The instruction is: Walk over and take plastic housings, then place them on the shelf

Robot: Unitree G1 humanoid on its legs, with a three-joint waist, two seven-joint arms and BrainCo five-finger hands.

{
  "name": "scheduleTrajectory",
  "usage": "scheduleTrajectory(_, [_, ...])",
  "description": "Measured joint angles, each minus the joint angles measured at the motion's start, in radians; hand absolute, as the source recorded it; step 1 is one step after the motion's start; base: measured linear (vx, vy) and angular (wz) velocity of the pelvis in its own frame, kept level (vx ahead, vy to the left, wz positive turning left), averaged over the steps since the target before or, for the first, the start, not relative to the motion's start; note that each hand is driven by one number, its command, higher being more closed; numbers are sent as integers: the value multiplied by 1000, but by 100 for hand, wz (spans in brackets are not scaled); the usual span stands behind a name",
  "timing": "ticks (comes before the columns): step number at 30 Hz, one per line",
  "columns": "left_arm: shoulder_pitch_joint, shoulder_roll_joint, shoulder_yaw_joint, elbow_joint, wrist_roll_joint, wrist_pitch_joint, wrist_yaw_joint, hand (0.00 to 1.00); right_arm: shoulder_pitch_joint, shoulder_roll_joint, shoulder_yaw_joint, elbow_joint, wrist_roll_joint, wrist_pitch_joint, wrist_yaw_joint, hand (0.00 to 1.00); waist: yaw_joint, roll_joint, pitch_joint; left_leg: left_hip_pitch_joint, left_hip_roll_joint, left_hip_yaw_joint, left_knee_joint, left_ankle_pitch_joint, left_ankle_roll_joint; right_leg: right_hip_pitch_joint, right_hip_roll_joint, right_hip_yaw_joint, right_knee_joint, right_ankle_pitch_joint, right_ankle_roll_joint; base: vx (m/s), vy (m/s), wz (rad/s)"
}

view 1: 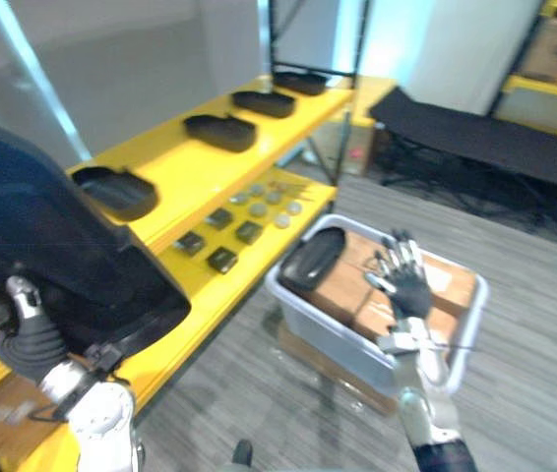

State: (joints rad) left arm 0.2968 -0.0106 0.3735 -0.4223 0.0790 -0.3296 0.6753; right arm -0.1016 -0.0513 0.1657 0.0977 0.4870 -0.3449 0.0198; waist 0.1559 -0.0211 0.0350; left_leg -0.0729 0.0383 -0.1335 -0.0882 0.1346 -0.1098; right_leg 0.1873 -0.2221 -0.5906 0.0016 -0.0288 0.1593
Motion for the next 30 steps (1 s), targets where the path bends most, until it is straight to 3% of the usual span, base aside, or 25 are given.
scheduleTrajectory(3, [22, -12, 18, -1, -31, -9, -42, 100, -31, 7, 8, 0, -12, 1, -41, 0, 2, -16, 10, 1, -6, -13, 0, 1, 4, 8, -5, -13, 16, -16, -11, -3, 3, 14])
scheduleTrajectory(6, [21, -20, 18, -1, -33, -21, -68, 100, -30, 5, 7, 0, -12, 39, -57, 0, -3, -26, 17, 4, 6, 15, 0, -6, 16, -15, -5, 14, 33, -25, -14, -26, -10, -22])
scheduleTrajectory(11, [36, -41, 10, 1, -38, -18, -68, 100, -3, -6, 13, 0, -10, 74, -13, 0, -9, -24, 21, 32, 23, 65, 5, -13, 20, -26, -3, 65, 44, -27, -16, -10, -14, -32])
scheduleTrajectory(14, [47, -41, -3, 2, -59, -2, -93, 100, 59, -12, 13, -4, -11, 88, 5, 0, -9, -26, 28, 26, 21, 62, 5, -14, 24, -7, -2, 37, 39, -29, -12, -29, -30, 23])
scheduleTrajectory(17, [41, -41, -19, 18, -83, 11, -132, 100, 97, -19, 9, -26, -32, 88, 4, 0, -39, -31, 47, 0, 21, 94, 0, 8, 47, 18, -5, -42, 42, -30, -8, -12, -1, 68])
scheduleTrajectory(22, [10, -38, -74, 22, -80, -1, -149, 100, 98, -22, -16, -55, -70, 79, 19, 0, -36, -36, 65, -16, 12, 144, 0, 13, 51, 23, -25, -69, 53, -39, -12, 5, 35, 28])
scheduleTrajectory(24, [-19, -34, -92, 22, -72, -19, -161, 100, 98, -25, -38, -55, -69, 65, 26, 0, -44, -33, 68, -15, 1, 139, 0, 14, 53, 18, -38, -55, 83, -63, -28, 26, 36, 22])
scheduleTrajectory(26, [-80, 13, -129, 22, -56, -46, -189, 100, 103, -29, -76, -73, -70, 41, 24, 0, -82, -27, 82, -15, -14, 94, 0, 16, 55, 6, -40, 68, 145, -106, -84, 6, 13, 56])
scheduleTrajectory(28, [-150, 70, -168, 40, -27, -73, -223, 100, 110, -38, -116, -95, -70, 28, 24, 0, -115, -23, 92, -20, -17, 67, -1, 19, 59, -2, -35, 162, 201, -108, -87, -14, -5, 84])
scheduleTrajectory(30, [-209, 109, -204, 55, 7, -86, -247, 100, 122, -51, -150, -106, -70, 11, 25, 0, -123, -25, 90, -30, -14, 70, 0, 23, 65, -4, -33, 184, 224, -110, -84, 13, -34, 60])
